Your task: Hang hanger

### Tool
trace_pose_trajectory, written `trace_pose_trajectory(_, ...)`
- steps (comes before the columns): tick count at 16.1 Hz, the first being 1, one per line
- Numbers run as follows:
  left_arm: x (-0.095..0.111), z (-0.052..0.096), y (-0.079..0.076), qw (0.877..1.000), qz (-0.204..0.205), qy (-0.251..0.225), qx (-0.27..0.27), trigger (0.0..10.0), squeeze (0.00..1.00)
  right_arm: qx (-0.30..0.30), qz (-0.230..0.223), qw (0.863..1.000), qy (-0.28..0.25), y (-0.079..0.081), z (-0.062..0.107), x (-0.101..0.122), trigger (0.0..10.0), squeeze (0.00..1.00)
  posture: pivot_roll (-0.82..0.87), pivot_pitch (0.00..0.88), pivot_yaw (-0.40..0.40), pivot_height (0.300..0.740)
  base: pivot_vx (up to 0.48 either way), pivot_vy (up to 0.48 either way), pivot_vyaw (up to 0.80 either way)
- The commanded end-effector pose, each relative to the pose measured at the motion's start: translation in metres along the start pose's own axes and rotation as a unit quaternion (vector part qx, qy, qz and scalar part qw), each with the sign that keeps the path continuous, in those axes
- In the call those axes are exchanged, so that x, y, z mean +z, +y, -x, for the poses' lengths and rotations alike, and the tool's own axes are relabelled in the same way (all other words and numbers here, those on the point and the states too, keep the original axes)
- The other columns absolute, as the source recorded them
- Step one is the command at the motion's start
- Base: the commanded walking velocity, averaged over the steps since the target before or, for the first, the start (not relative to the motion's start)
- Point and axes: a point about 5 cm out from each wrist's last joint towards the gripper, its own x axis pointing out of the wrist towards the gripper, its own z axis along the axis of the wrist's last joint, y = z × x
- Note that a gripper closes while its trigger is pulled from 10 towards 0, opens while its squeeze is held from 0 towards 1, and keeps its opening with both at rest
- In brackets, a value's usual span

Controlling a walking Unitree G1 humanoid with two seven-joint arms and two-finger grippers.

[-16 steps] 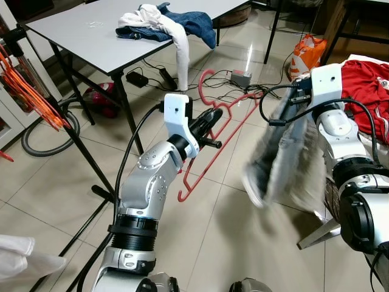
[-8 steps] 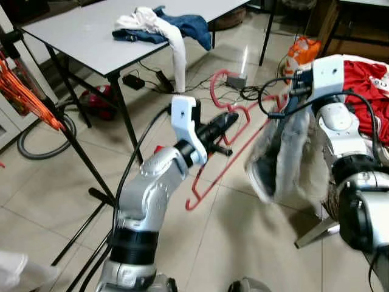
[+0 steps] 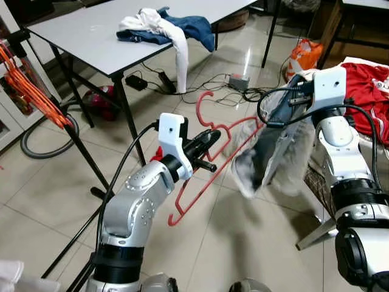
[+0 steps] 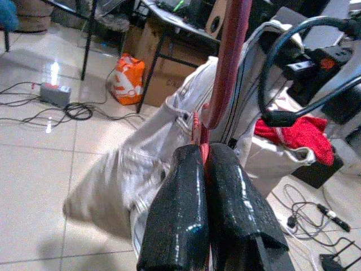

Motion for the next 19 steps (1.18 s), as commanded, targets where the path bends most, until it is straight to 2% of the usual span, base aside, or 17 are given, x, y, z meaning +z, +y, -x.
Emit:
trace_pose_trajectory(1, 0.009, -0.002, -0.008, 1.000, -0.002, -0.012, -0.018, 10.0, 0.00, -0.023, 0.002, 0.999, -0.043, -0.009, -0.008, 0.025, 0.0, 0.00, -0.09, 0.000, 0.050, 0.740, 0.000, 0.000, 0.00)
trace_pose_trajectory(7, 0.014, -0.002, -0.015, 0.999, 0.021, -0.029, -0.036, 10.0, 0.00, -0.015, -0.003, 0.999, -0.044, 0.003, -0.013, 0.030, 0.0, 0.00, -0.08, 0.000, 0.045, 0.740, 0.000, 0.000, 0.00)
trace_pose_trajectory(9, 0.019, -0.002, -0.019, 0.998, 0.028, -0.038, -0.047, 10.0, 0.00, -0.011, 0.013, 0.999, -0.036, 0.005, -0.013, 0.024, 0.0, 0.00, -0.08, 0.000, 0.040, 0.740, 0.000, 0.000, 0.00)
trace_pose_trajectory(10, 0.021, 0.000, -0.021, 0.998, 0.023, -0.039, -0.052, 10.0, 0.00, -0.015, 0.039, 0.999, -0.023, 0.001, -0.011, 0.014, 0.0, 0.00, -0.08, 0.000, 0.038, 0.740, 0.000, 0.000, 0.00)
trace_pose_trajectory(16, 0.019, 0.003, -0.018, 0.998, 0.008, -0.025, -0.050, 10.0, 0.00, -0.037, 0.066, 0.997, 0.000, -0.016, -0.010, 0.001, 0.0, 0.00, -0.08, 0.000, 0.043, 0.740, 0.000, 0.000, 0.00)
trace_pose_trajectory(19, 0.013, 0.003, -0.017, 0.998, 0.003, -0.012, -0.055, 10.0, 0.00, -0.046, 0.042, 0.998, 0.002, -0.020, -0.014, 0.005, 0.0, 0.00, -0.08, 0.001, 0.044, 0.740, 0.000, 0.000, 0.00)
